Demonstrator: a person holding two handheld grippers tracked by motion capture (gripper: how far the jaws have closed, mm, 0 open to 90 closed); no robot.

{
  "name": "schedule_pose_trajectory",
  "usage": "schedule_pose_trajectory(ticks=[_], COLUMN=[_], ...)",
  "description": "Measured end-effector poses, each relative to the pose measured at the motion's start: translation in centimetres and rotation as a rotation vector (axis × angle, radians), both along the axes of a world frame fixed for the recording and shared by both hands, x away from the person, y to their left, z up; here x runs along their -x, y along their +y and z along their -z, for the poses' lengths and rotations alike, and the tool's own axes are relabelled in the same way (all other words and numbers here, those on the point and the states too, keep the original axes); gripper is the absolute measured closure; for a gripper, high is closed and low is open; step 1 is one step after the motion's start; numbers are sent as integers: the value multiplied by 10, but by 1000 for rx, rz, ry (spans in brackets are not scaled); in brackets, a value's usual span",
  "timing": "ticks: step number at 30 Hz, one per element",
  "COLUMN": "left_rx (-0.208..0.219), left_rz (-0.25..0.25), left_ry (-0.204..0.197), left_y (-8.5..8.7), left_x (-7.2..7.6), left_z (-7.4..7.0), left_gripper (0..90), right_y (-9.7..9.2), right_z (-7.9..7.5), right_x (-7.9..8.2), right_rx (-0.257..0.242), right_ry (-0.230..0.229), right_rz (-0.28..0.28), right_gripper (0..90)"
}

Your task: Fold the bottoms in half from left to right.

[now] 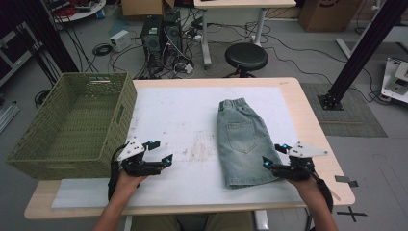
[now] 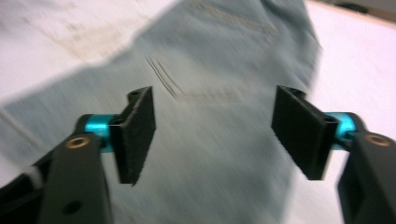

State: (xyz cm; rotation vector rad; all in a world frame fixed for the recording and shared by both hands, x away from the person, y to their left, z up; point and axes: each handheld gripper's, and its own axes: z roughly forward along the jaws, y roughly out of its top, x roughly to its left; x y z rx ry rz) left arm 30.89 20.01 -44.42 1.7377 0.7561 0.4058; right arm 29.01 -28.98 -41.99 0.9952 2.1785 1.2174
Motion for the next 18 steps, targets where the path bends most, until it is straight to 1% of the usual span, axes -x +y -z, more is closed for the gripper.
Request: schedule_pose_trajectory(ticks=[3, 6, 7, 8, 10, 11, 12, 15, 16, 17, 18], left_rx=[-1, 1, -1, 0, -2, -3, -1, 0, -1, -2, 1], left_rz=[2, 2, 3, 0, -3, 1, -2, -3, -3, -4, -5], left_ry=[1, 3, 3, 5, 8, 7, 6, 4, 4, 6, 6], left_y=[0, 0, 0, 0, 0, 0, 0, 0, 1, 1, 1], left_x=[0, 0, 0, 0, 0, 0, 1, 1, 1, 1, 1], left_z=[0, 0, 0, 1, 1, 1, 0, 0, 0, 0, 0], left_gripper=[228, 228, 228, 228, 228, 228, 228, 228, 228, 228, 228], right_y=[26, 51, 58, 64, 73, 75, 79, 89, 93, 95, 97], right_z=[-2, 0, 1, 2, 6, 8, 10, 16, 19, 22, 25], right_x=[-8, -15, -17, -20, -27, -29, -32, -39, -41, -41, -42], right_rx=[-5, 10, 9, 11, 21, 25, 32, 78, 121, 145, 181], right_ry=[-4, 12, 18, 25, 50, 59, 69, 110, 119, 127, 131], right_rz=[-25, -52, -55, -48, -15, -11, -5, -29, -44, -53, -64], right_gripper=[252, 253, 263, 291, 368, 388, 388, 387, 384, 384, 384])
